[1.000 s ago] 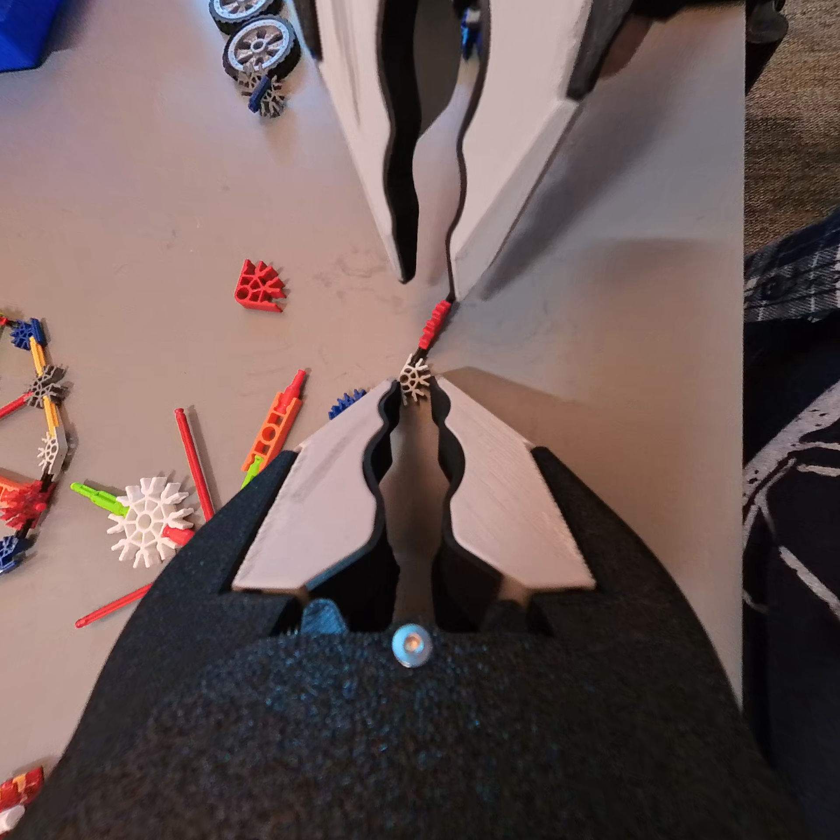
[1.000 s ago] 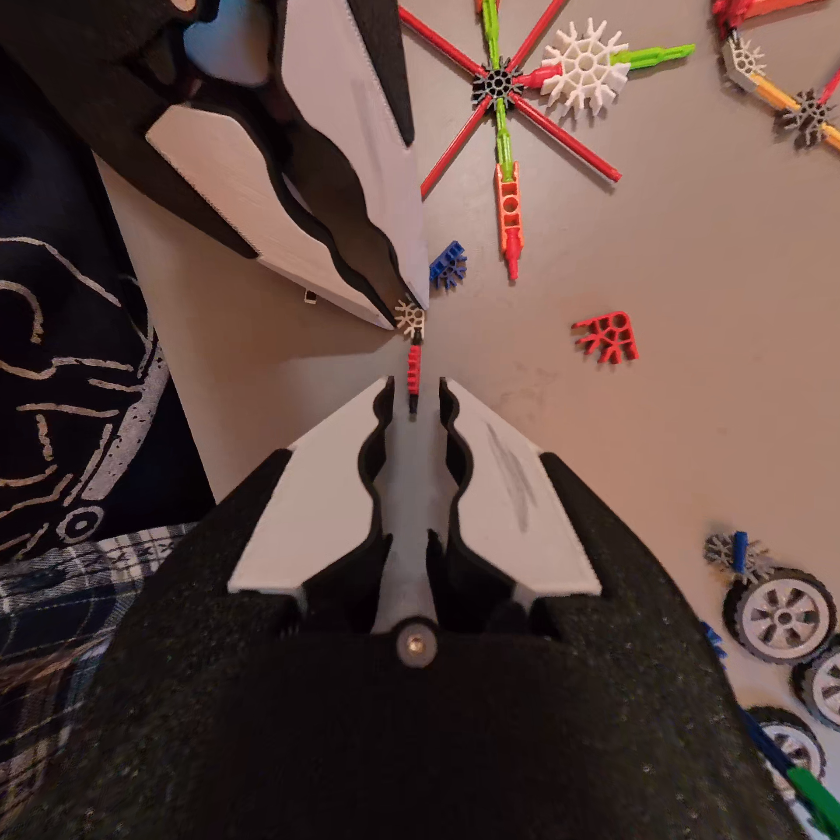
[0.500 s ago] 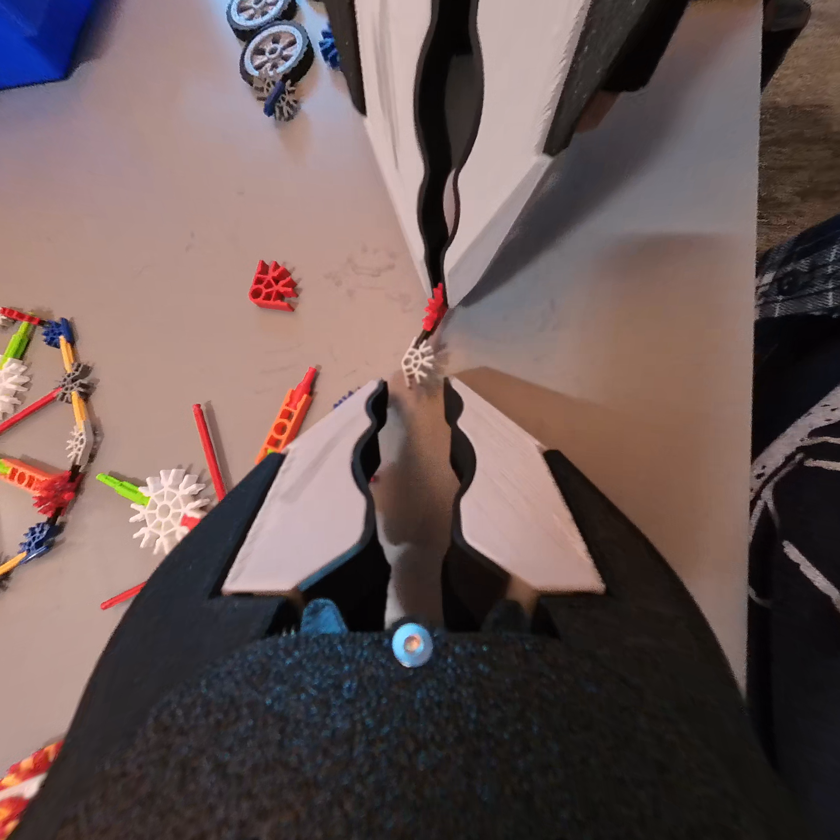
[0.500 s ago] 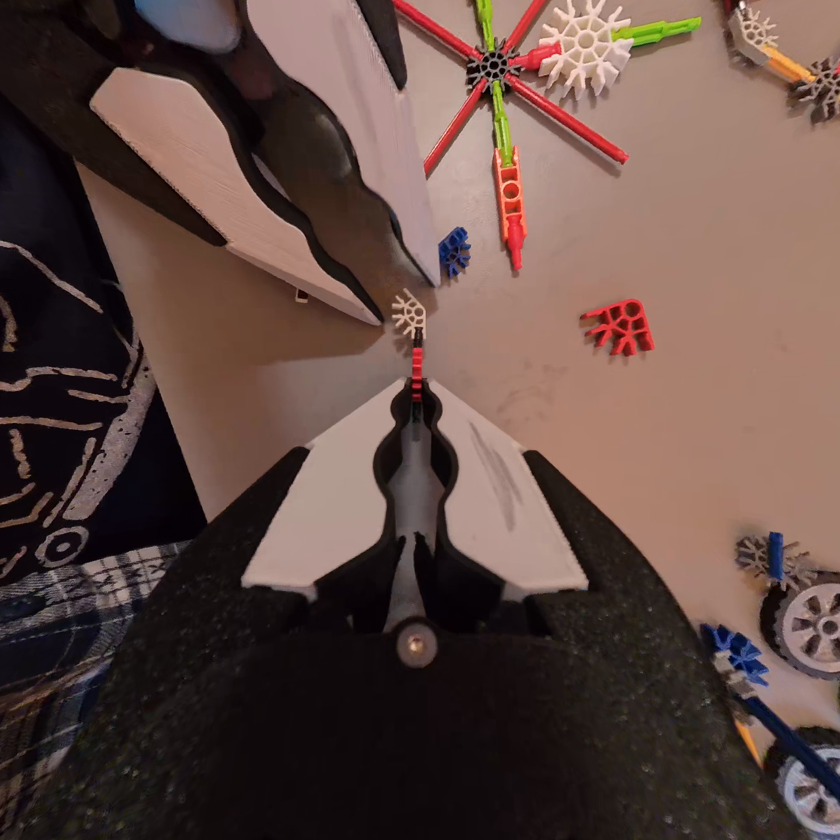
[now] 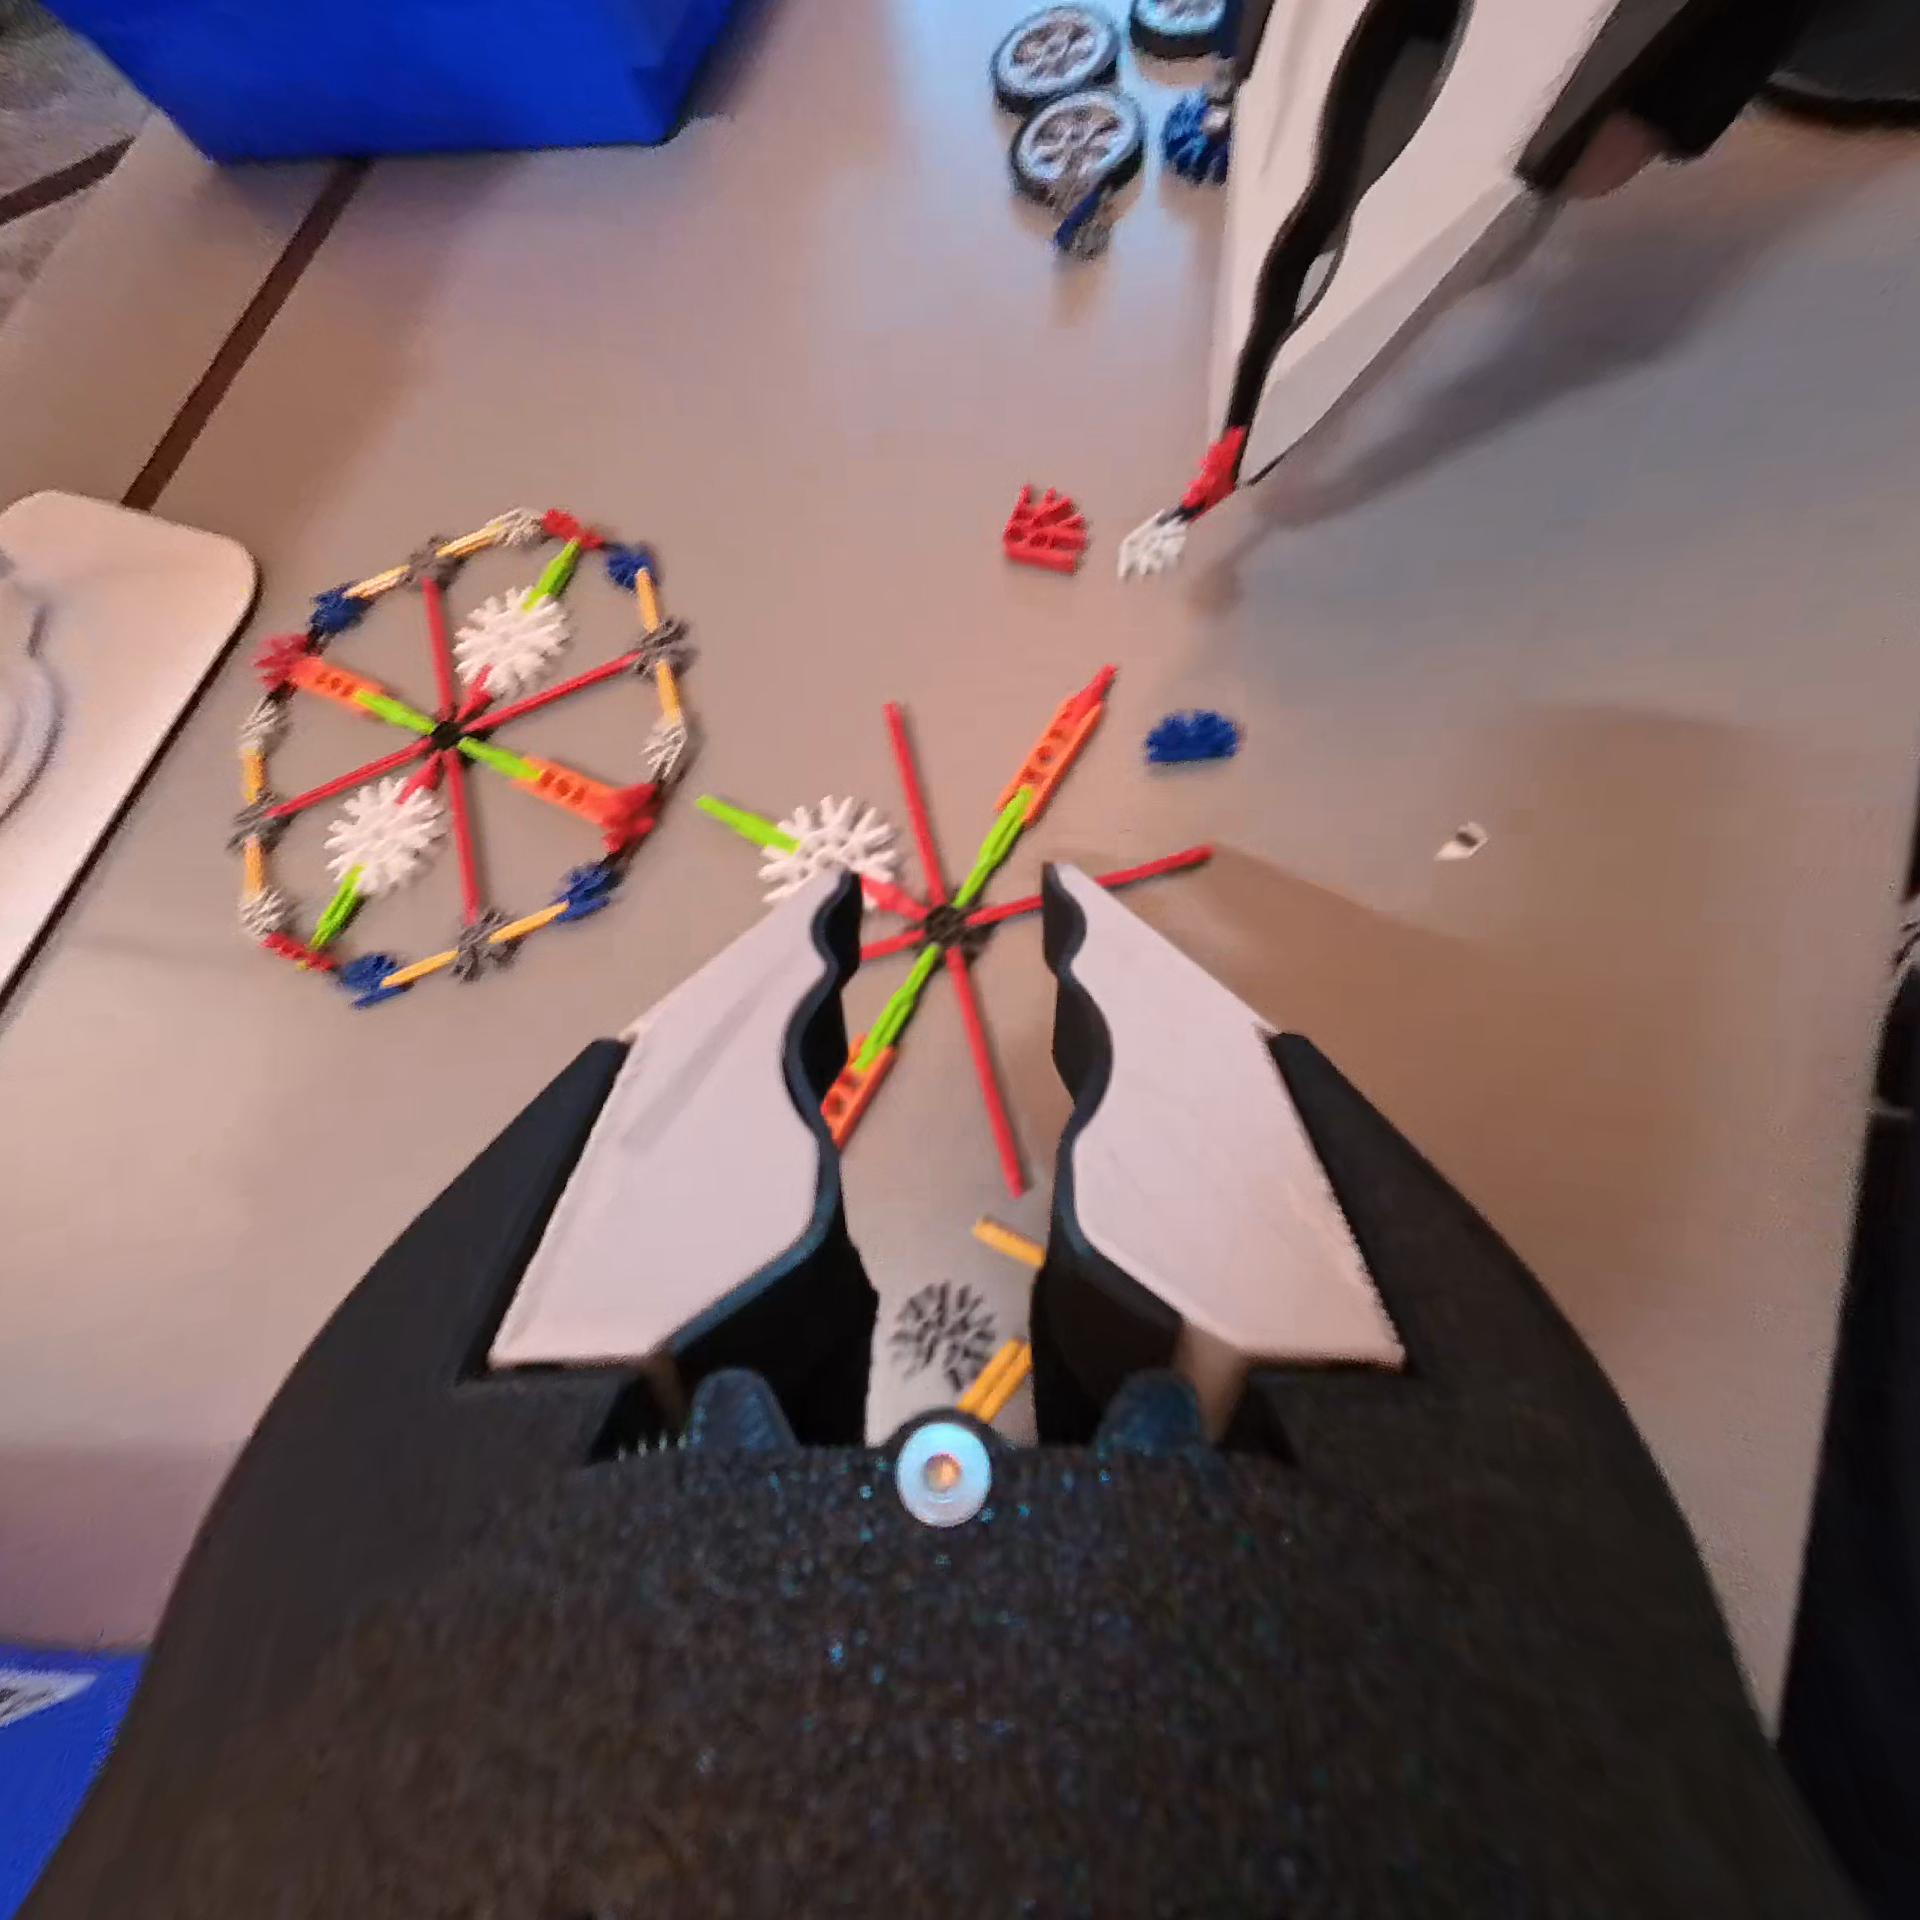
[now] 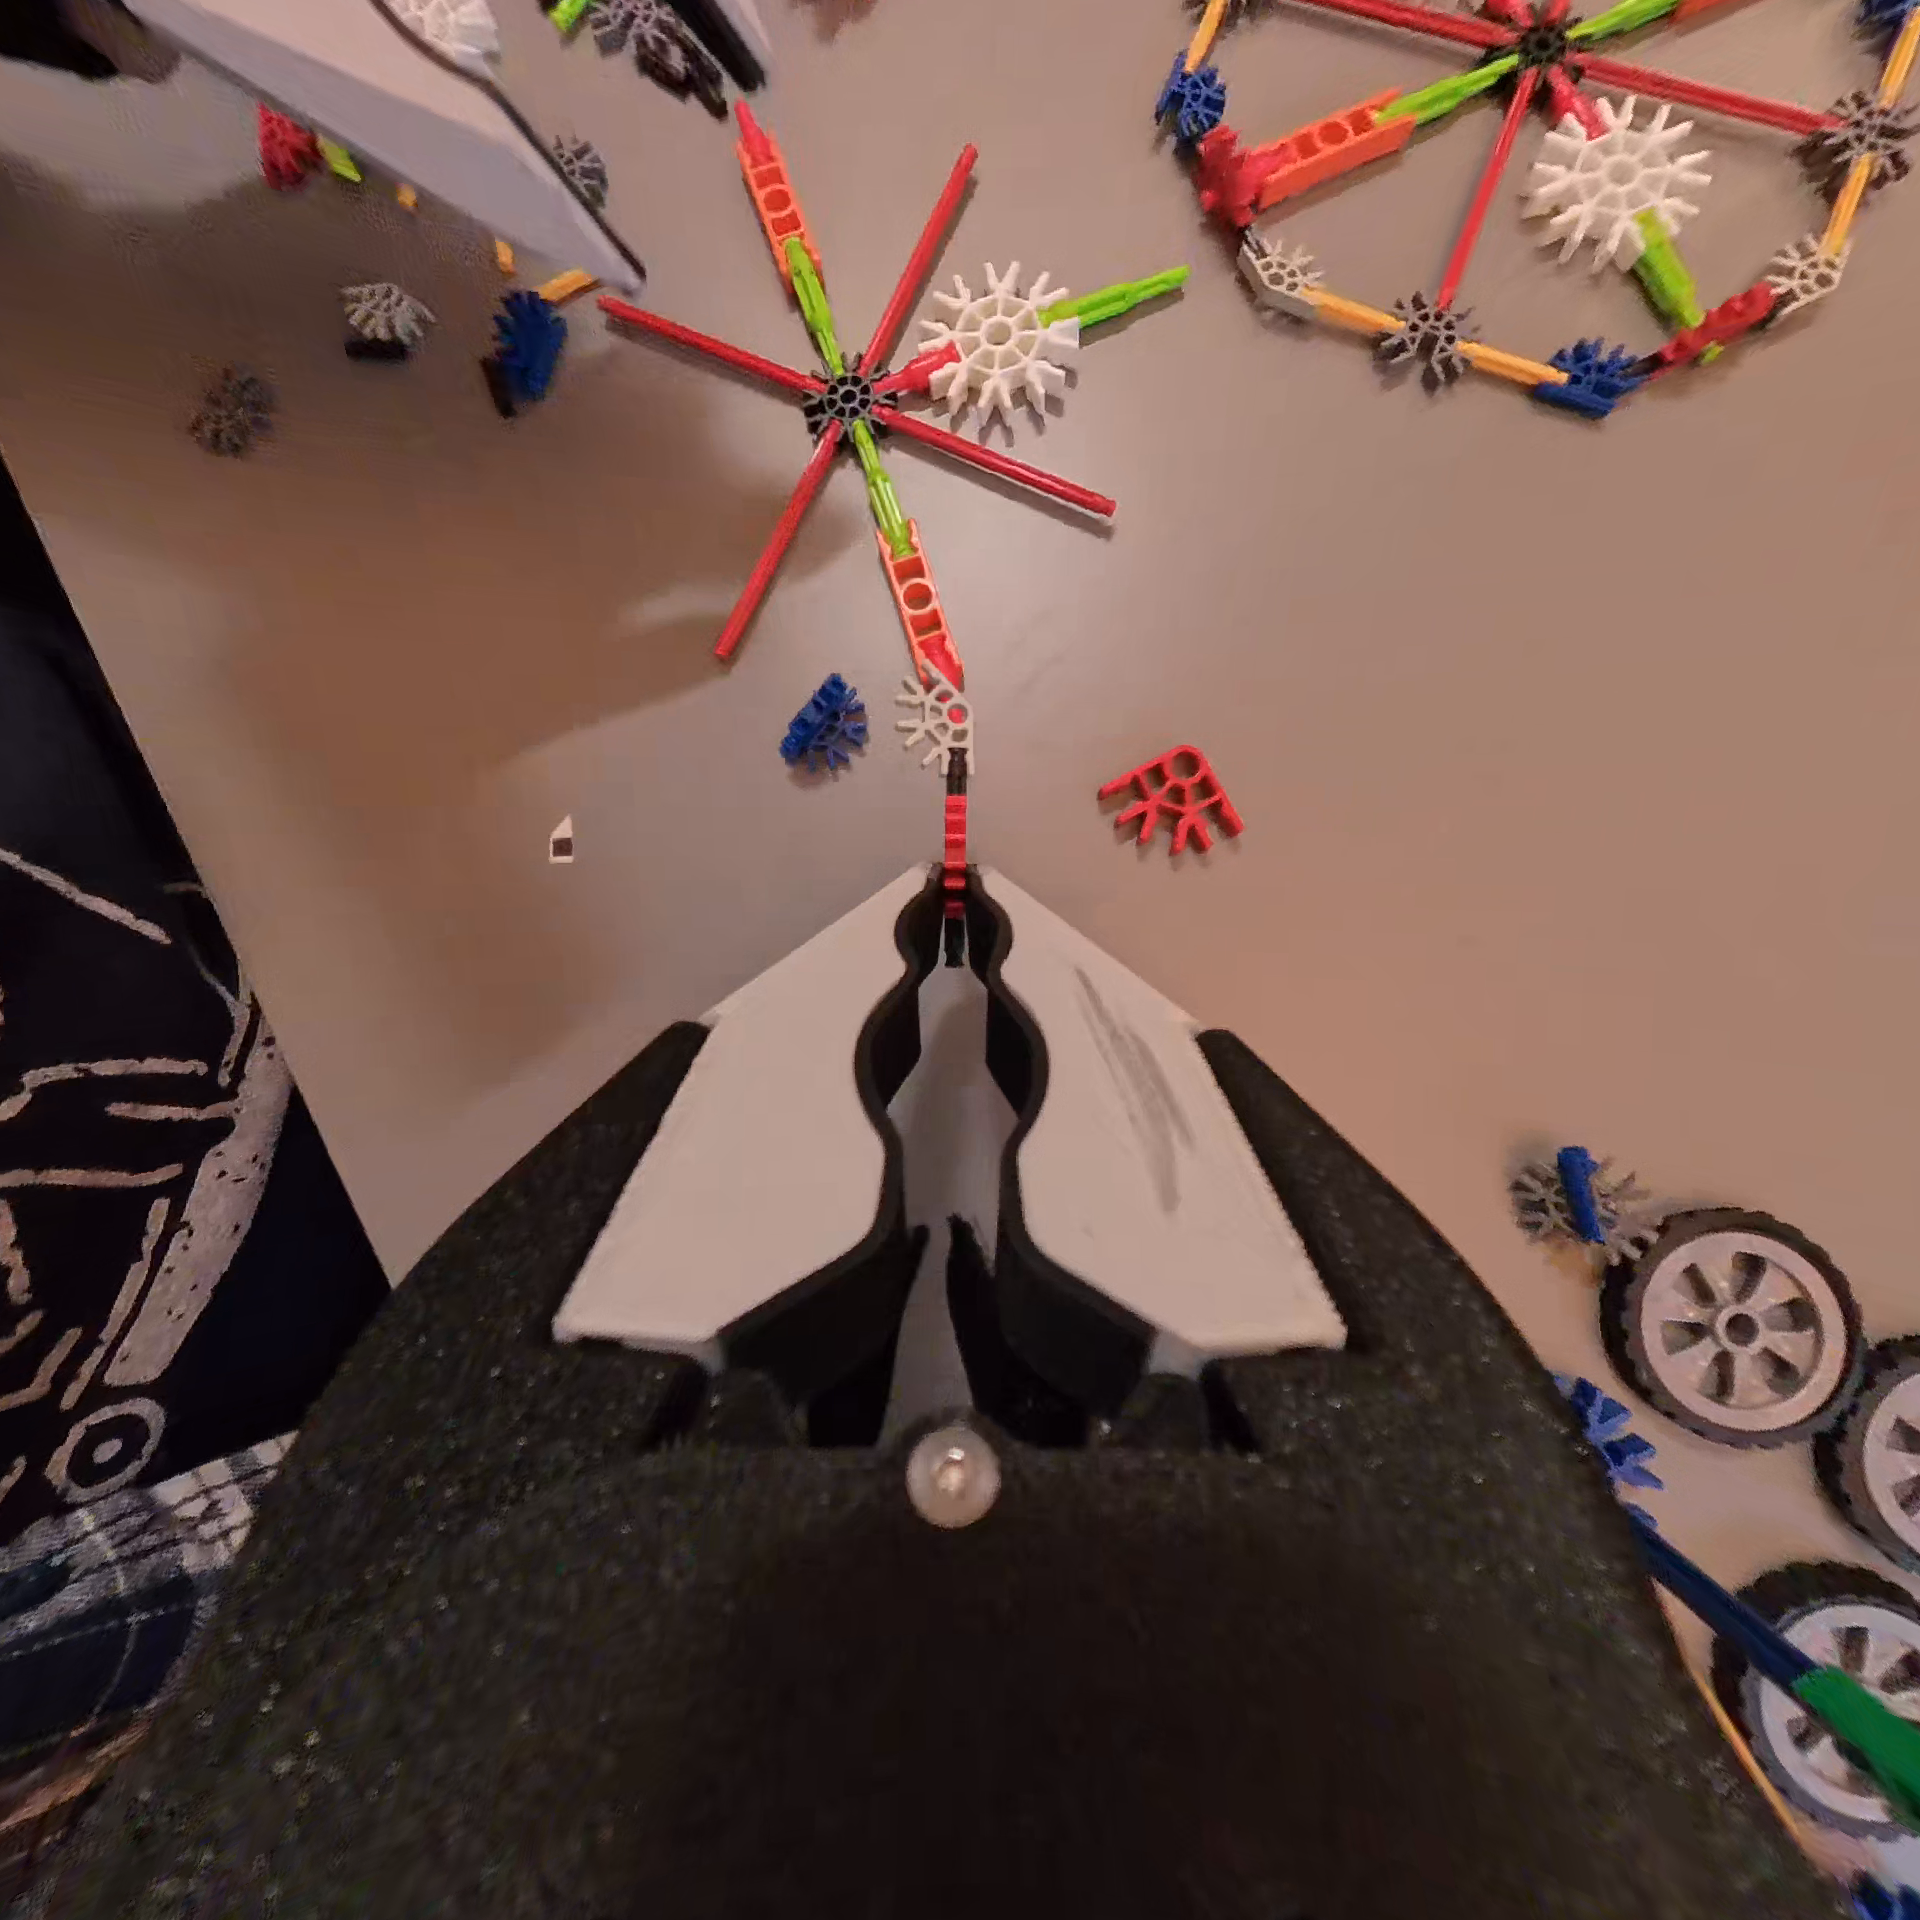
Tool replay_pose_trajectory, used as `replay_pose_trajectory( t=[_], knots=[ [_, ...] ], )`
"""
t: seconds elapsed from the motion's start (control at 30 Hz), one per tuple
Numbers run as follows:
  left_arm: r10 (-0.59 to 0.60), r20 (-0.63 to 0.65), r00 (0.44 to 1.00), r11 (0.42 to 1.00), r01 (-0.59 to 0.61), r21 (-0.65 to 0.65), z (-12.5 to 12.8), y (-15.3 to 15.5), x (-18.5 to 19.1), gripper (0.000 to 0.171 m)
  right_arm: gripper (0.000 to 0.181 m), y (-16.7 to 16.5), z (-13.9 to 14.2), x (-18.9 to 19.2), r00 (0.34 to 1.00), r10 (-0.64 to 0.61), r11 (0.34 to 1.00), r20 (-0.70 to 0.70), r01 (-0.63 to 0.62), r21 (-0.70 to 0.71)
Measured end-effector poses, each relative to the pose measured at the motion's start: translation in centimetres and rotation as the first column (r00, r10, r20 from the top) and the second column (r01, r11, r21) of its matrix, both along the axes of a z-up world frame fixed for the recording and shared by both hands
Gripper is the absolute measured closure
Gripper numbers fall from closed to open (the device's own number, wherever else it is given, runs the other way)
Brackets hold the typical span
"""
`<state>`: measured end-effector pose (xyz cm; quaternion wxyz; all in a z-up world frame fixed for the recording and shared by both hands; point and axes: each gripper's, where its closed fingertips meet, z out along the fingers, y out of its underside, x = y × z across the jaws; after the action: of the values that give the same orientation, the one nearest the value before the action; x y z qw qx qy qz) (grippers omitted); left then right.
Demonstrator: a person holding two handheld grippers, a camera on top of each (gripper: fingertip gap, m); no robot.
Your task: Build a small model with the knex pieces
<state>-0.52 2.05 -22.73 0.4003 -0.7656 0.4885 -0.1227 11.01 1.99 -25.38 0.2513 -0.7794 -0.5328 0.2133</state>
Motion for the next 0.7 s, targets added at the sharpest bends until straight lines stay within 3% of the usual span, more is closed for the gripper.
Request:
replay_pose_trajectory(
  t=[0.23,0.47,0.7],
  knots=[
    [-0.023,-0.149,0.989,0.995,0.008,-0.100,-3.3,0.2,-2.5,0.140,0.178,0.8,-1.5,0.0,0.997,-0.059,0.998,0.040,0.059,-0.018],
    [-0.003,-0.175,0.985,0.997,-0.010,-0.075,-3.2,2.3,-4.2,0.139,0.178,1.0,-2.8,-0.1,0.994,-0.073,0.997,0.078,0.075,-0.019],
    [-0.085,-0.253,0.964,0.989,0.051,-0.137,-5.2,2.1,-4.1,0.137,0.173,1.2,-3.1,0.1,0.993,-0.090,0.996,0.081,0.091,-0.005]
  ],
)
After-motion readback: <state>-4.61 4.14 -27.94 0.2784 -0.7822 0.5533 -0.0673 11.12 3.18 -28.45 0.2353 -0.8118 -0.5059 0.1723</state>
